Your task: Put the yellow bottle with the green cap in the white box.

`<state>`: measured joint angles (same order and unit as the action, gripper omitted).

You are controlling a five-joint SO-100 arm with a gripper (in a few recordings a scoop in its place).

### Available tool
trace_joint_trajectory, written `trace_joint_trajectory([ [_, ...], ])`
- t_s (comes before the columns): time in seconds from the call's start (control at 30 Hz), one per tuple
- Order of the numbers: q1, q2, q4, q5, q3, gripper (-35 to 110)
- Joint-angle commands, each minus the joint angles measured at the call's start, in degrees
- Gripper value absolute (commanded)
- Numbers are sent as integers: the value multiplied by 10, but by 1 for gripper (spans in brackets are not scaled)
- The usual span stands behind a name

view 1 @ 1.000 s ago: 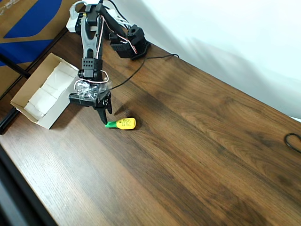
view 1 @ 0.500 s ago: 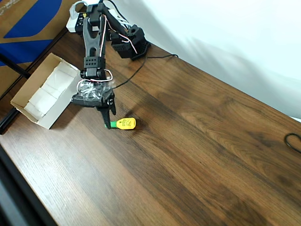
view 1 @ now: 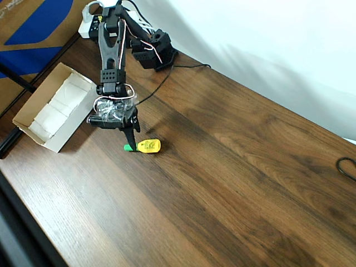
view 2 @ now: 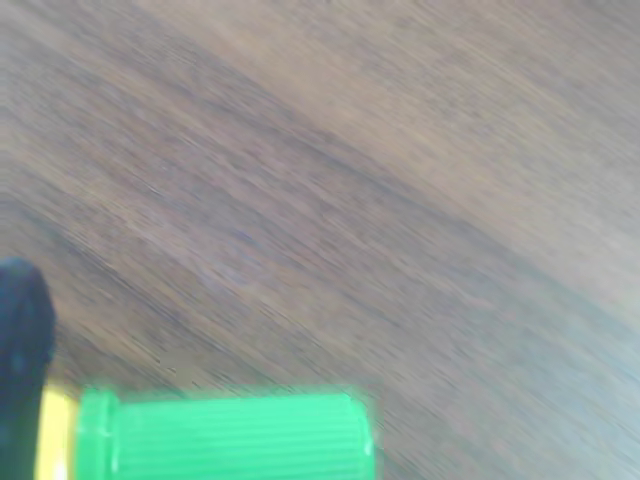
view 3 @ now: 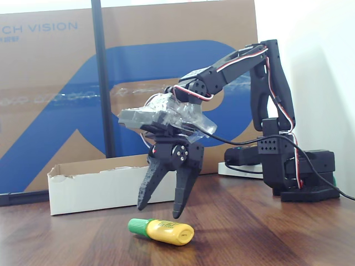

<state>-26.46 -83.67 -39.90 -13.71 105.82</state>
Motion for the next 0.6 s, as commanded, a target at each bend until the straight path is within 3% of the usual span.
trace_joint_trajectory([
  [0.0, -6, -15, -4, 1, -33, 34],
  [0.3, 15, -19, -58, 42, -121, 34],
  [0.57, 35, 57, -231, 77, -266, 33],
])
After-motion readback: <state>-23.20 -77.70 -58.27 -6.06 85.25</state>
